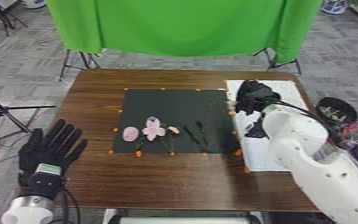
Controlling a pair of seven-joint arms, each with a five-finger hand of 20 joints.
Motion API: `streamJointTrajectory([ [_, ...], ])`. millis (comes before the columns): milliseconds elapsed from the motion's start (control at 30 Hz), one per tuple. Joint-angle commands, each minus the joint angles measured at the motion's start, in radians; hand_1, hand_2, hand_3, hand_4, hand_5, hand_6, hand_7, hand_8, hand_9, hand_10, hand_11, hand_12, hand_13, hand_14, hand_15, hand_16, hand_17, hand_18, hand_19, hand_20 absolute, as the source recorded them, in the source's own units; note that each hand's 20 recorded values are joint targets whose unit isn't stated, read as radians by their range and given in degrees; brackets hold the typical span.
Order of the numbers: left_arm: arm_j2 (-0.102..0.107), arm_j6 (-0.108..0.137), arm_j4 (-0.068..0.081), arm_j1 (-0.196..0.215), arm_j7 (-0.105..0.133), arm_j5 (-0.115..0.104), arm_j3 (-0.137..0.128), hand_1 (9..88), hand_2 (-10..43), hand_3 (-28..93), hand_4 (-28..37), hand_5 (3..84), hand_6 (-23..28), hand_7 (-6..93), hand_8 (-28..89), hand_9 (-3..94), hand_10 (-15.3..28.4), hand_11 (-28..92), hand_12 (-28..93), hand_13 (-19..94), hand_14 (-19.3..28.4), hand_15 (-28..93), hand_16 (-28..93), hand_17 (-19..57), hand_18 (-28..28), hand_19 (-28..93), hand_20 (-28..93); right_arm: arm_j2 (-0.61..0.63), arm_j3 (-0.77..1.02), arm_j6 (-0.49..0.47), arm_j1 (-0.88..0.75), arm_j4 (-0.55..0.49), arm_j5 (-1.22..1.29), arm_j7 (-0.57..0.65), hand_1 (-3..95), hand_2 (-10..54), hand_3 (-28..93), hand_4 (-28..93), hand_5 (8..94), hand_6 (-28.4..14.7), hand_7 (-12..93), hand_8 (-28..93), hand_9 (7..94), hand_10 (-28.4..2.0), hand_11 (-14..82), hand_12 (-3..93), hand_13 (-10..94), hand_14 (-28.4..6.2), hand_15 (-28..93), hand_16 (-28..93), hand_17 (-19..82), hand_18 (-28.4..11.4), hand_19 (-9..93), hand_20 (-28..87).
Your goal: Arrange flowers
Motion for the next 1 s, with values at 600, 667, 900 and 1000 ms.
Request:
streamJointTrajectory([
  [600,-0.001,0.013,0.011,-0.023,-0.034,0.016,0.005,29.0,11.9,72,-28.3,42.0,9.4,16.0,-9,35.0,16.1,21,12,24,16.4,38,-7,-7.6,16.1,41,9,-0.145,-0.288,-0.114,0.139,0.107,-0.228,-0.053,57.9,-5.2,64,-28,72.5,0.3,24,-1,82.3,-10.3,10.7,30.3,73,-7.8,38,34,36,-21.1,80,35],
  [667,-0.001,0.009,0.011,-0.023,-0.034,0.02,0.005,29.0,12.0,72,-28.3,42.0,9.4,16.0,-9,34.9,16.0,21,12,24,16.4,39,-6,-7.6,16.1,40,9,-0.147,-0.289,-0.116,0.14,0.11,-0.22,-0.05,57.4,-5.4,65,-28,71.7,0.0,24,-1,81.2,-10.0,10.9,29.8,73,-8.0,39,33,35,-21.2,81,35],
  [900,-0.004,0.015,0.011,-0.025,-0.039,0.021,0.003,29.5,11.0,72,-28.3,42.0,9.5,15.1,-9,35.1,16.0,21,11,24,16.3,39,-7,-7.6,16.1,41,9,-0.138,-0.289,-0.13,0.137,0.102,-0.192,-0.028,56.4,-8.8,67,-28,70.3,-0.7,23,-2,80.0,-9.7,9.9,29.6,72,-7.9,39,33,35,-21.3,80,34],
  [1000,-0.008,0.014,0.011,-0.025,-0.046,0.03,0.0,30.3,9.5,72,-28.3,41.8,9.5,14.7,-9,35.0,15.9,20,11,24,16.3,39,-7,-7.6,16.1,41,9,-0.145,-0.27,-0.144,0.122,0.096,-0.19,-0.029,56.2,-9.4,67,-28,69.3,-0.8,23,-2,79.2,-9.7,9.7,29.1,71,-7.8,38,34,35,-21.4,81,34],
])
